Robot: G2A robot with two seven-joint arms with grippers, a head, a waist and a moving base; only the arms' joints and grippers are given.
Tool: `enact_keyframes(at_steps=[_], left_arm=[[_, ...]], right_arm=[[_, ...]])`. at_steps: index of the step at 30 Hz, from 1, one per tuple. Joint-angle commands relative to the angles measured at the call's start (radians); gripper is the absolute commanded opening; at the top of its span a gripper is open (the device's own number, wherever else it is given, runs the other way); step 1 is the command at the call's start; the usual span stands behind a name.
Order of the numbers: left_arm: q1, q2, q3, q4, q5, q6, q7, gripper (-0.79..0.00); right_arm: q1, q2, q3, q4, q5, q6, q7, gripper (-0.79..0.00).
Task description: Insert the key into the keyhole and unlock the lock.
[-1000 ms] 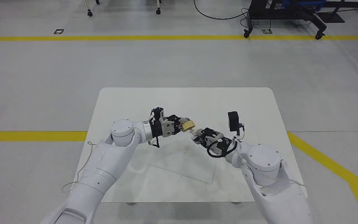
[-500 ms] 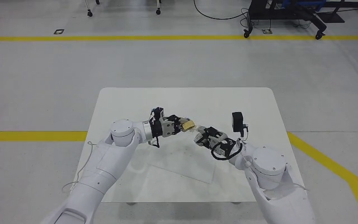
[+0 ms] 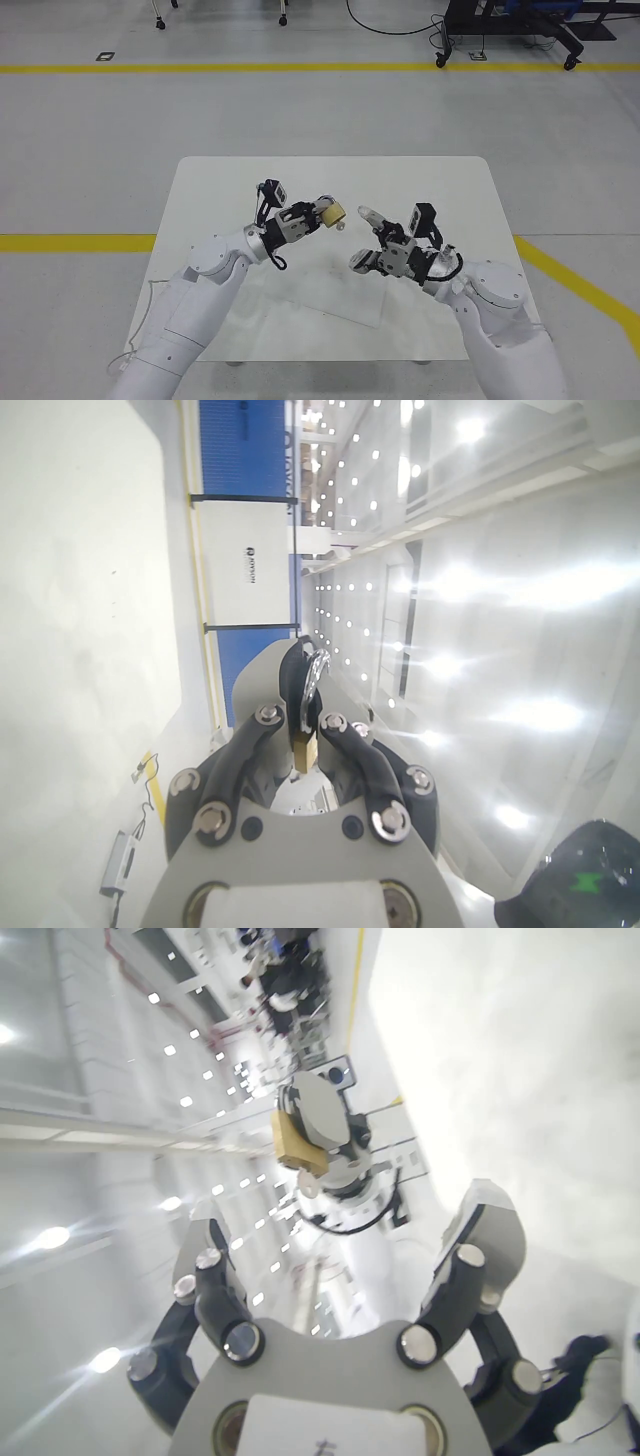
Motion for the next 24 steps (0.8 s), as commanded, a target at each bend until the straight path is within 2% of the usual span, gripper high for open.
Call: enact_keyframes(at_steps=[1, 2, 8, 22, 24], left_arm=[[0.023, 0.002, -0.008, -0.022, -0.003, -0.032, -0.008, -0.785], [0.030, 0.003, -0.009, -0.028, -0.003, -0.037, -0.009, -0.785], [0.036, 0.001, -0.001, -0.027, -0.001, -0.040, -0.002, -0.785], [0.028, 0.000, -0.009, -0.009, -0.020, -0.041, -0.019, -0.785], [0.027, 0.001, -0.011, -0.007, -0.022, -0.040, -0.023, -0.785]], right_arm=[[-0.003, 0.000, 0.005, 0.035, 0.134, -0.027, 0.044, -0.366], [-0.002, 0.001, 0.003, 0.043, 0.138, -0.041, 0.057, -0.397], [0.001, 0.001, -0.032, 0.094, 0.183, -0.093, 0.147, -0.459], [0.091, -0.002, -0.099, 0.208, 0.218, -0.085, 0.145, -0.502], [0.095, -0.001, -0.101, 0.214, 0.224, -0.083, 0.141, -0.529]])
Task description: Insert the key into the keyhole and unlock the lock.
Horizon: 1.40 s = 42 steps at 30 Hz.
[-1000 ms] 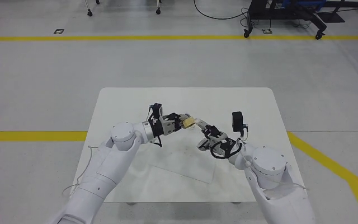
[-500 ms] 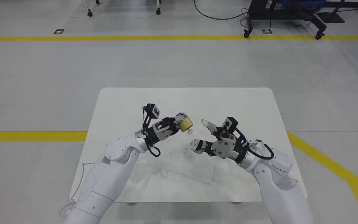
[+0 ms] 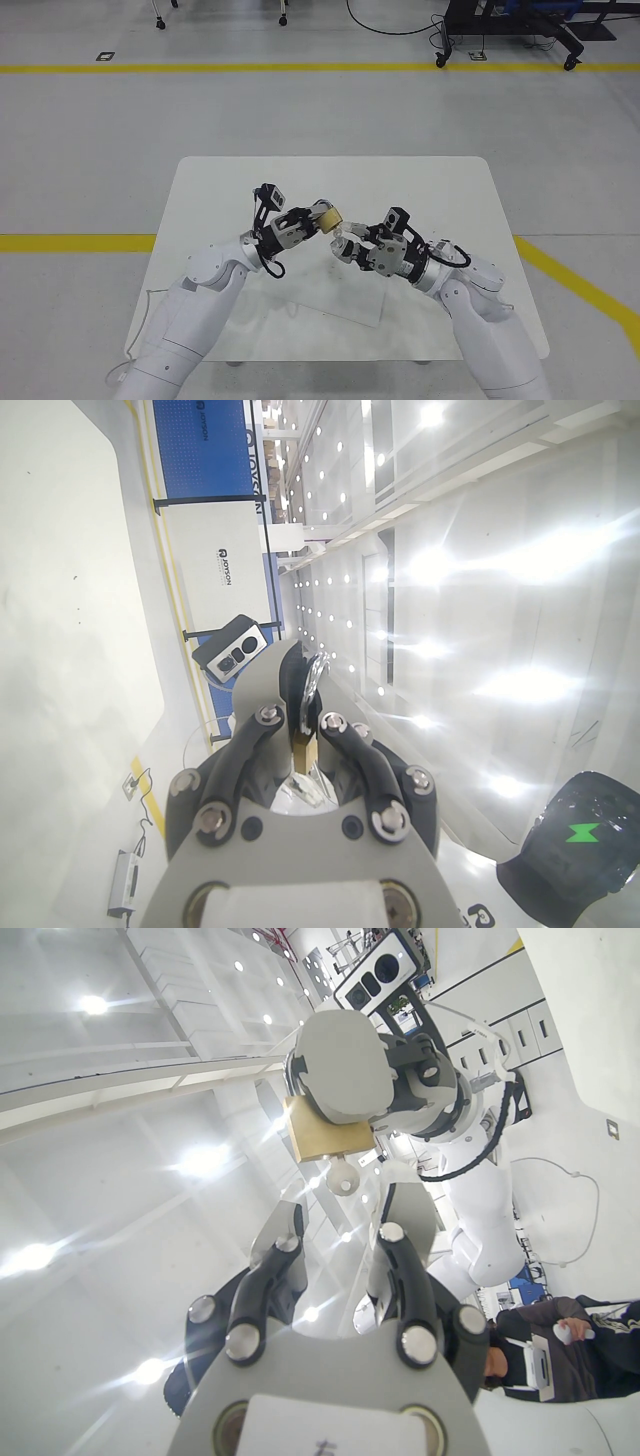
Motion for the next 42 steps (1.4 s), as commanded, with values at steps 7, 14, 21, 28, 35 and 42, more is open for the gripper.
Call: enact_keyframes(at_steps=[7, 14, 21, 28, 35, 42], left_arm=[[-0.002, 0.001, -0.005, 0.007, -0.005, 0.006, -0.005, -0.785], [-0.005, 0.001, -0.008, 0.012, -0.005, 0.009, -0.003, -0.785], [-0.006, 0.001, -0.013, 0.018, -0.012, 0.016, -0.002, -0.785], [-0.016, -0.001, -0.011, 0.033, -0.030, 0.046, 0.001, -0.785], [-0.021, -0.002, -0.008, 0.040, -0.033, 0.058, -0.006, -0.785], [-0.026, -0.003, -0.007, 0.047, -0.042, 0.066, -0.022, -0.785]], right_arm=[[0.014, 0.002, -0.014, 0.013, 0.009, 0.006, -0.008, -0.785], [0.027, 0.004, -0.027, 0.024, 0.014, 0.009, -0.016, -0.785], [0.028, 0.011, -0.029, 0.006, -0.046, -0.028, -0.004, -0.551], [0.013, 0.021, -0.032, -0.036, -0.117, -0.052, 0.010, -0.542], [0.034, 0.019, -0.061, -0.031, -0.119, -0.045, -0.019, -0.576], [0.053, 0.015, -0.089, -0.016, -0.121, -0.047, -0.072, -0.702]])
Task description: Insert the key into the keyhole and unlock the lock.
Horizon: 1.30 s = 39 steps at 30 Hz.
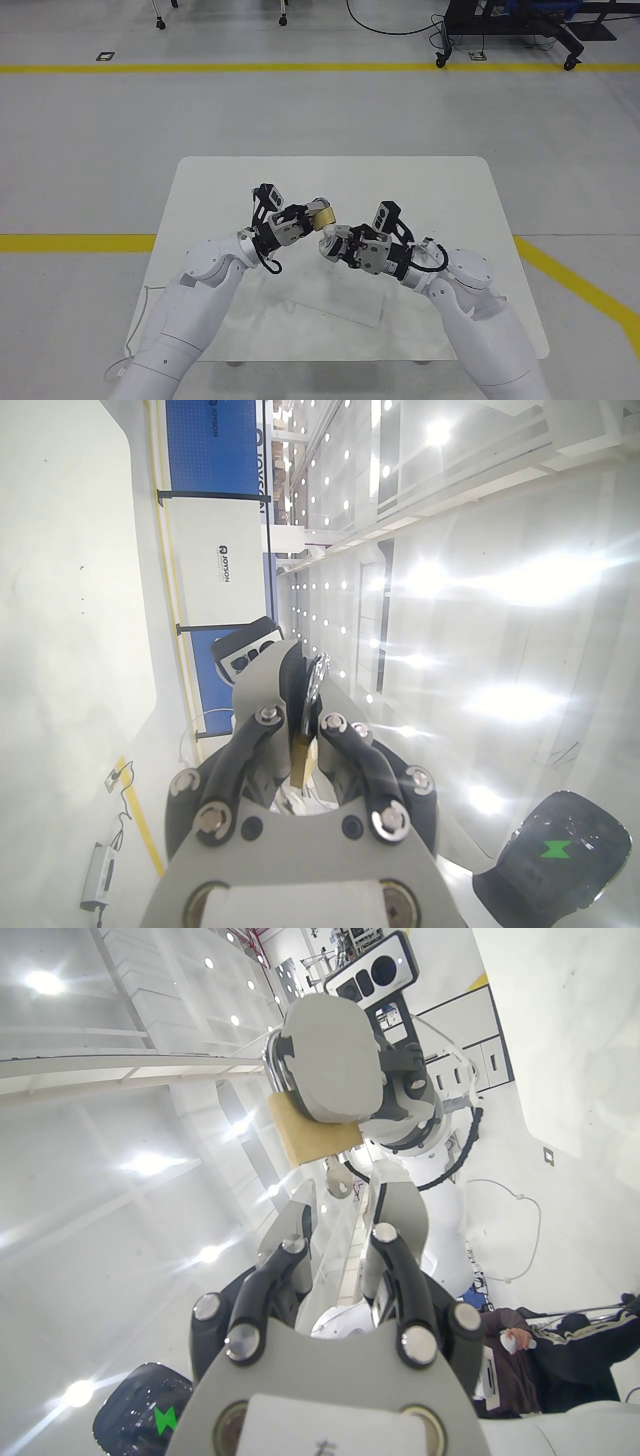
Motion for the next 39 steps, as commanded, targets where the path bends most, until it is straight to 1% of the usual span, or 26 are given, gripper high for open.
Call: enact_keyframes(at_steps=[1, 12, 19, 24, 25, 26, 27, 34, 39], left_arm=[[-0.002, 0.000, 0.000, 0.003, 0.000, 0.001, -0.002, -0.785], [-0.011, -0.002, 0.003, 0.017, -0.008, -0.008, -0.030, -0.785], [-0.014, -0.001, 0.002, 0.022, 0.006, -0.038, -0.049, -0.785], [-0.014, 0.000, 0.000, 0.022, 0.009, -0.043, -0.048, -0.785], [-0.014, 0.000, -0.002, 0.023, 0.008, -0.043, -0.045, -0.785], [-0.014, 0.000, -0.004, 0.025, 0.008, -0.041, -0.044, -0.785], [-0.016, 0.001, -0.006, 0.026, 0.007, -0.039, -0.043, -0.785], [-0.027, 0.004, -0.023, 0.045, 0.012, -0.011, -0.023, -0.785], [-0.042, 0.009, -0.033, 0.065, 0.066, -0.005, 0.030, -0.785]], right_arm=[[0.002, -0.001, -0.003, 0.006, 0.008, 0.003, -0.010, -0.785], [0.002, -0.007, 0.007, 0.058, 0.163, 0.012, 0.003, -0.785], [0.004, -0.012, 0.011, 0.089, 0.268, 0.041, -0.007, -0.785], [0.000, -0.012, 0.016, 0.084, 0.288, 0.038, -0.027, -0.785], [-0.001, -0.012, 0.016, 0.080, 0.281, 0.033, -0.029, -0.551], [-0.003, -0.011, 0.017, 0.076, 0.270, 0.029, -0.030, -0.074], [-0.004, -0.009, 0.018, 0.069, 0.254, 0.026, -0.029, 0.000], [-0.005, -0.007, 0.018, 0.062, 0.239, 0.027, -0.024, 0.000], [-0.005, -0.007, 0.018, 0.062, 0.239, 0.027, -0.024, 0.000]])
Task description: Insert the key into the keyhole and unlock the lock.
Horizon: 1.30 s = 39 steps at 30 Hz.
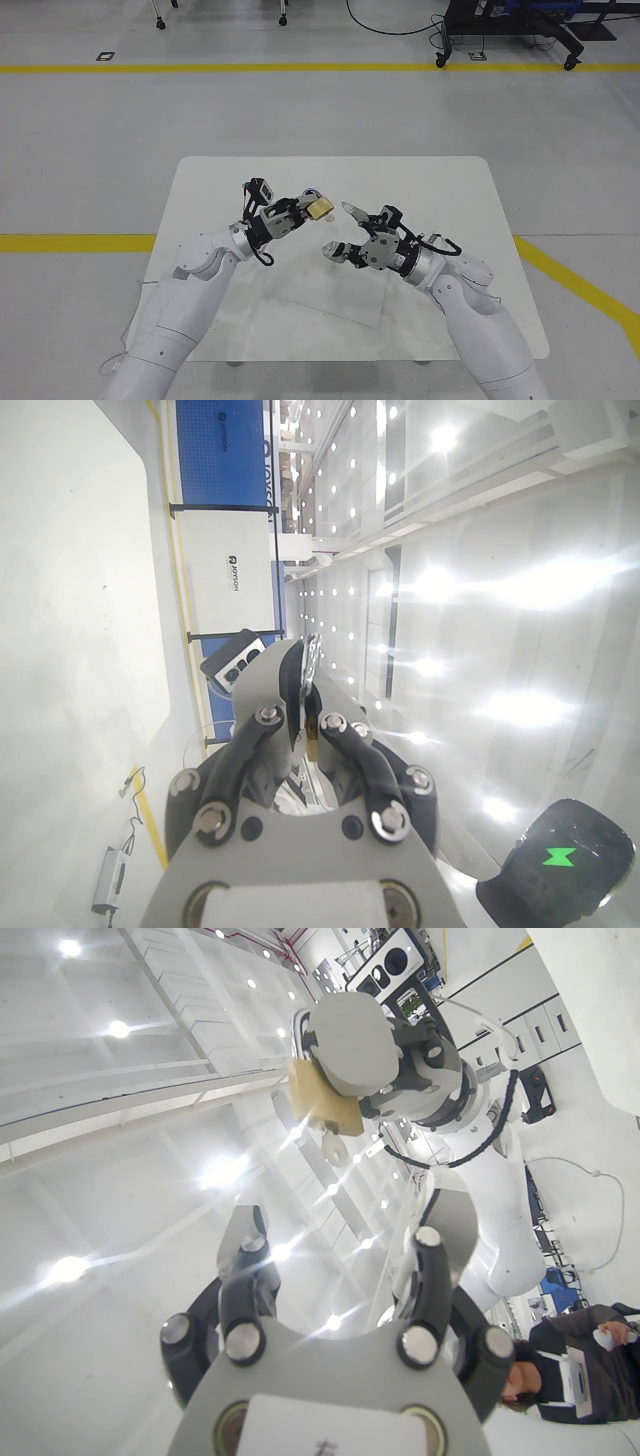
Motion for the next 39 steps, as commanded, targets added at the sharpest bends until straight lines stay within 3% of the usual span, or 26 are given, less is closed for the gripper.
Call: enact_keyframes(at_steps=[1, 5, 8, 12, 17, 22, 25, 33, 38, 39], left_arm=[[-0.005, 0.001, -0.002, 0.007, 0.030, -0.005, 0.028, -0.785], [-0.006, 0.004, 0.003, -0.002, 0.099, -0.017, 0.078, -0.785], [-0.003, 0.006, 0.007, -0.014, 0.133, -0.018, 0.090, -0.785], [-0.005, 0.008, 0.026, -0.035, 0.216, 0.000, 0.100, -0.785], [-0.026, 0.013, 0.075, -0.067, 0.328, 0.130, 0.035, -0.785], [-0.048, 0.014, 0.125, -0.062, 0.418, 0.221, -0.007, -0.785], [-0.069, 0.013, 0.167, -0.061, 0.485, 0.285, -0.045, -0.785], [-0.084, 0.004, 0.294, -0.105, 0.726, 0.483, 0.019, -0.785], [-0.101, -0.007, 0.348, -0.097, 0.788, 0.571, 0.013, -0.785], [-0.106, -0.009, 0.353, -0.095, 0.792, 0.581, 0.011, -0.683]], right_arm=[[0.000, 0.000, 0.000, 0.000, 0.000, 0.000, 0.000, 0.000], [-0.007, 0.000, 0.000, -0.008, -0.005, -0.017, -0.014, 0.000], [-0.020, 0.006, 0.012, -0.040, -0.134, -0.093, -0.089, 0.000], [-0.045, 0.019, 0.037, -0.072, -0.258, -0.127, -0.090, 0.000], [-0.083, 0.035, 0.095, -0.110, -0.388, -0.187, -0.102, 0.000], [-0.142, 0.048, 0.163, -0.174, -0.622, -0.338, -0.245, 0.000], [-0.168, 0.052, 0.176, -0.198, -0.740, -0.376, -0.318, 0.000], [-0.178, 0.052, 0.177, -0.205, -0.759, -0.378, -0.339, 0.000], [-0.178, 0.052, 0.177, -0.205, -0.759, -0.378, -0.339, 0.000], [-0.178, 0.052, 0.177, -0.205, -0.759, -0.378, -0.339, 0.000]])
